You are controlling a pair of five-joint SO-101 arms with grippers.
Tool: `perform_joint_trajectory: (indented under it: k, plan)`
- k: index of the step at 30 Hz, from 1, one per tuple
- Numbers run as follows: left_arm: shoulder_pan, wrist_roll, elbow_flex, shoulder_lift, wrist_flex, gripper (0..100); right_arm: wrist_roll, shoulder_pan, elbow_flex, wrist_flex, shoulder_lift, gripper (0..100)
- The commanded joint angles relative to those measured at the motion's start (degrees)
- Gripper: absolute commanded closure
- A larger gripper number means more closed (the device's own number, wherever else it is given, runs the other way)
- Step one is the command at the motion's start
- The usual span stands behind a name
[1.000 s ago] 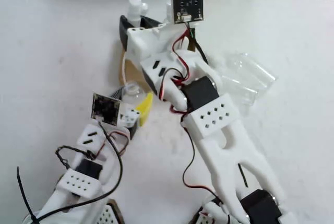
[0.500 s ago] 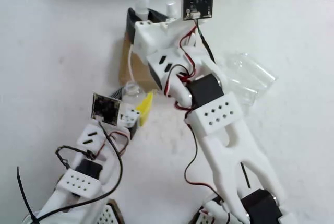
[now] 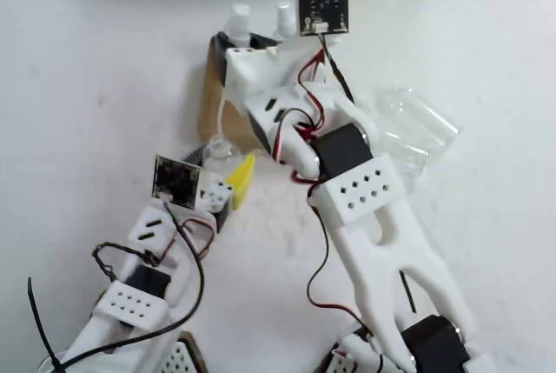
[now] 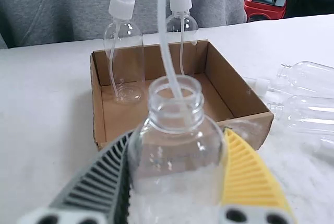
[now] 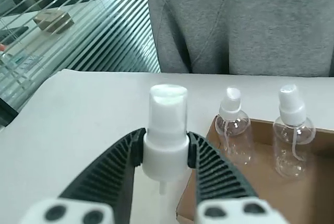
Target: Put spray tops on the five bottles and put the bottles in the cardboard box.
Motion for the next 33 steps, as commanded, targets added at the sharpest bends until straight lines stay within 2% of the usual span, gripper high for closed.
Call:
perform_joint_trajectory:
  k: [1,13,18,24,33]
  plan:
    - [-0.22,-0.35,-0.09,-0.84,0.09,95,-0.53,0.22,-0.35,2.07,-2.15,98.1]
    - [-0.22,-0.35,-0.09,-0.84,0.09,95,-0.53,-2.33,0.53,8.48,-6.73,98.1]
    - [-0.48,-0.35,-0.09,-0.84,0.09,95,-0.53,-4.79,8.53,4.97,-9.36,98.1]
    - [-0.57,-0.35,-0.09,-0.84,0.18,95,-0.09,-4.88,18.02,-1.54,-14.37,98.1]
    - [-0.31,-0.35,-0.09,-0.84,1.41,95,0.0,-4.97,29.54,-5.93,-20.35,98.1]
